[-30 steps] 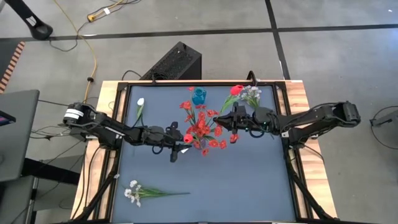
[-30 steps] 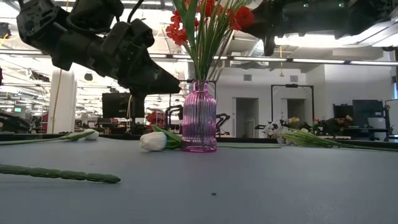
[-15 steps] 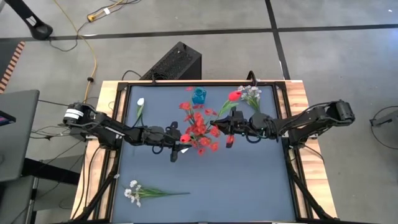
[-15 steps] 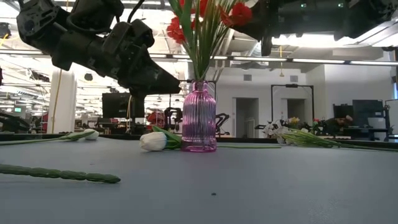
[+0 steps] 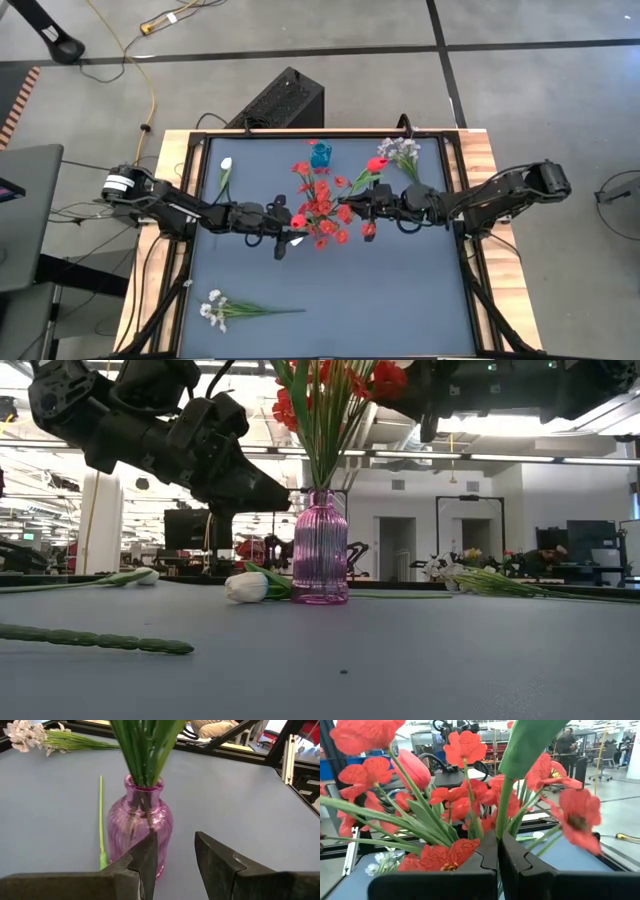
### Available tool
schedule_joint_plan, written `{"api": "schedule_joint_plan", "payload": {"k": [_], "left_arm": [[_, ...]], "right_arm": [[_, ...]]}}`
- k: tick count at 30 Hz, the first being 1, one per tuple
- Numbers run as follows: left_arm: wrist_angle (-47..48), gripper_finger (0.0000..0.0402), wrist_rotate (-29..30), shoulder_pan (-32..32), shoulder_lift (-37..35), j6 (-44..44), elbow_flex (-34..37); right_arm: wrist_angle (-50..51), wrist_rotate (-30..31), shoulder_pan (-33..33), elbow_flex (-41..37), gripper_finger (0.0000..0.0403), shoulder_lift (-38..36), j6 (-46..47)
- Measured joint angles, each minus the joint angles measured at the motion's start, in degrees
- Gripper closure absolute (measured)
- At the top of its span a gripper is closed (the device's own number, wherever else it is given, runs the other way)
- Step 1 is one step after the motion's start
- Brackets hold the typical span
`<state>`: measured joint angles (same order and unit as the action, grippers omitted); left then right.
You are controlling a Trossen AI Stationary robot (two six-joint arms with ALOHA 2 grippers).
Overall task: Sort flowers into vase by color
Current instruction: Put the red tulip into the violet vase
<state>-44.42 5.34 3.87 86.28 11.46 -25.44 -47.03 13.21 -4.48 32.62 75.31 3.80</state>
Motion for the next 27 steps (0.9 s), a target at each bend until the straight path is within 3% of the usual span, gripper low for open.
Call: {"api": "schedule_joint_plan", "payload": {"k": [14, 27], "left_arm": [[0.0, 0.0283, -0.41, -0.75, -0.02, 0.17, -0.01], [0.35, 0.0283, -0.49, -0.75, -0.02, -0.53, -0.04]], "right_arm": [[3.84, 0.37, 0.07, 1.26, 0.0378, -2.21, -2.85], [16.03, 0.33, -0.4, 8.07, 0.0378, -0.37, -0.44]]}}
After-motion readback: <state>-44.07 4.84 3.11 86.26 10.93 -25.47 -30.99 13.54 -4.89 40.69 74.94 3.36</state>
